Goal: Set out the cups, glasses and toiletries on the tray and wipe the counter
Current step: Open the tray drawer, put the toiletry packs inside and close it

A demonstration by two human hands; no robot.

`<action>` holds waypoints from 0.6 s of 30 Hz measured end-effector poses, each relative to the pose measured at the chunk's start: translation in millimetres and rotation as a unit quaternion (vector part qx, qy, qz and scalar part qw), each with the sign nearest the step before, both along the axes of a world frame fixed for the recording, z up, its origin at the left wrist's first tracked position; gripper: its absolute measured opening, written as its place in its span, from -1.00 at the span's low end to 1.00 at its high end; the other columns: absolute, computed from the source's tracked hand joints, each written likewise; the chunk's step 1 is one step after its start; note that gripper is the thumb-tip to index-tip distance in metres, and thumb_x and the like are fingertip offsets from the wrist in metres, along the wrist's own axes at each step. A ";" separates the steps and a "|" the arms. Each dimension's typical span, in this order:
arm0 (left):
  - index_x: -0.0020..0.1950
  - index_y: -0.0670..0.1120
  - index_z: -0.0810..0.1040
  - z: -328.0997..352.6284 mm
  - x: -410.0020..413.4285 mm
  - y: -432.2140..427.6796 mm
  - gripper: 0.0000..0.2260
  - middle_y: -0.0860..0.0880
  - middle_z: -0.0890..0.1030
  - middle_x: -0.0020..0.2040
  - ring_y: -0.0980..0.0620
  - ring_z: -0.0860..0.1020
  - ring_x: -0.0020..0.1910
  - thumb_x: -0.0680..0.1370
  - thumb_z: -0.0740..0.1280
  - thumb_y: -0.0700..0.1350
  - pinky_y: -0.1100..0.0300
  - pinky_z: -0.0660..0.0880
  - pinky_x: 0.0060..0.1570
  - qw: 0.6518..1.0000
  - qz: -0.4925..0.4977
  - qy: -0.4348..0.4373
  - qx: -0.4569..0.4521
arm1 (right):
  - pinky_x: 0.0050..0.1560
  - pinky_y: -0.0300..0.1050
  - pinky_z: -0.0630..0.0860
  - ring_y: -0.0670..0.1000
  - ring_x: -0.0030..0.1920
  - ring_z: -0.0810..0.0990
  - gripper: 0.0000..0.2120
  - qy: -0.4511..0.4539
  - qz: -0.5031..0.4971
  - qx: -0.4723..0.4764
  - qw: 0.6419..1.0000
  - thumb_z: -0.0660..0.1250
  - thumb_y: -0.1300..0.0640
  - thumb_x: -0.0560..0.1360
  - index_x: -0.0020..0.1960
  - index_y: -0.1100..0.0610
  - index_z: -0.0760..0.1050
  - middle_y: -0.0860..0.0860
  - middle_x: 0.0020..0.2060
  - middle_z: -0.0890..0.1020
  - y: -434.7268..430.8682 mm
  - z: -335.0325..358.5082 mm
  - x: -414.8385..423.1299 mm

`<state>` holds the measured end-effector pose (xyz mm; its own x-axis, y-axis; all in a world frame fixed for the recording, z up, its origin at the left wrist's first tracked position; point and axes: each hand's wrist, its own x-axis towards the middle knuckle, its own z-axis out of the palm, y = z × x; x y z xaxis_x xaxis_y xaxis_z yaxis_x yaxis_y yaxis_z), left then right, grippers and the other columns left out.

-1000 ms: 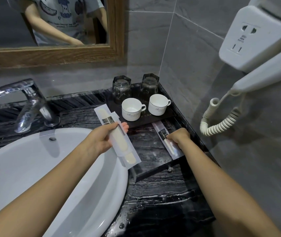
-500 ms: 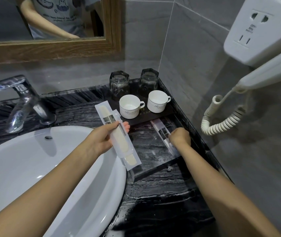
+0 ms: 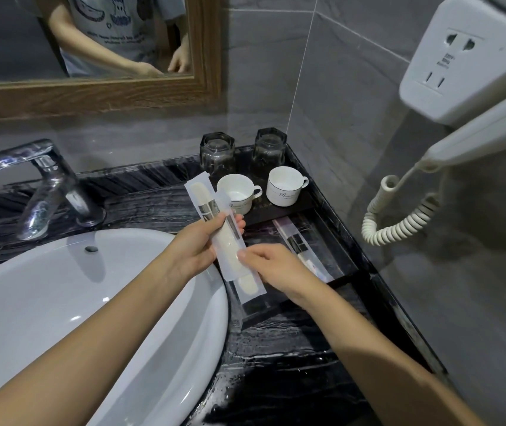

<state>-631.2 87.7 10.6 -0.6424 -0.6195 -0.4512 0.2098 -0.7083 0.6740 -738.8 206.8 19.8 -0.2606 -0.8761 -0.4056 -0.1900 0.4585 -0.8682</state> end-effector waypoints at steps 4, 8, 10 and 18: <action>0.24 -0.28 0.44 4.3 3.2 -0.2 -0.74 -0.19 0.58 0.06 -0.06 0.57 0.04 0.60 0.11 -0.24 0.06 0.57 0.07 1.000 0.005 -0.016 -0.026 | 0.13 -0.05 0.54 0.01 0.02 0.64 -0.74 -0.055 -0.082 -0.026 0.995 0.27 0.15 0.56 0.12 0.29 0.59 0.12 0.03 0.69 2.0 1.7 -2.3; 0.14 -0.25 0.46 6.8 4.7 0.7 -0.79 -0.17 0.58 -0.01 -0.05 0.56 -0.02 0.60 0.08 -0.30 -0.03 0.41 0.25 0.998 0.065 -0.020 0.017 | 0.20 0.13 0.50 0.19 -0.02 0.63 -0.63 -0.028 -0.106 -0.025 0.994 0.26 0.12 0.57 0.09 0.47 0.50 0.39 0.11 0.57 5.2 1.2 -6.2; 0.25 -0.22 0.39 8.2 9.6 -1.2 -0.75 -0.22 0.56 0.05 -0.10 0.56 0.04 0.61 0.05 -0.30 -0.05 0.40 0.22 0.997 0.076 -0.022 0.028 | 0.25 0.12 0.49 0.26 0.10 0.61 -0.64 -0.014 -0.114 -0.027 0.993 0.27 0.12 0.56 0.10 0.44 0.52 0.33 0.12 0.59 8.1 -0.7 -12.2; 0.16 -0.23 0.49 4.5 24.2 -3.0 -0.78 -0.23 0.49 0.02 -0.13 0.55 0.03 0.59 0.12 -0.32 -0.02 0.41 0.15 0.995 0.055 -0.083 0.026 | -0.22 -0.18 0.49 -0.02 -0.25 0.57 -0.94 0.015 -0.158 0.025 0.987 0.40 0.27 0.46 -0.19 0.18 0.62 0.01 -0.28 0.62 19.5 -8.9 -53.9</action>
<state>-607.0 84.7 15.1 -0.4860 -0.6549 -0.5787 0.1778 -0.7224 0.6683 -792.7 226.2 11.0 -0.5305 -0.7278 -0.4347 -0.0559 0.5417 -0.8387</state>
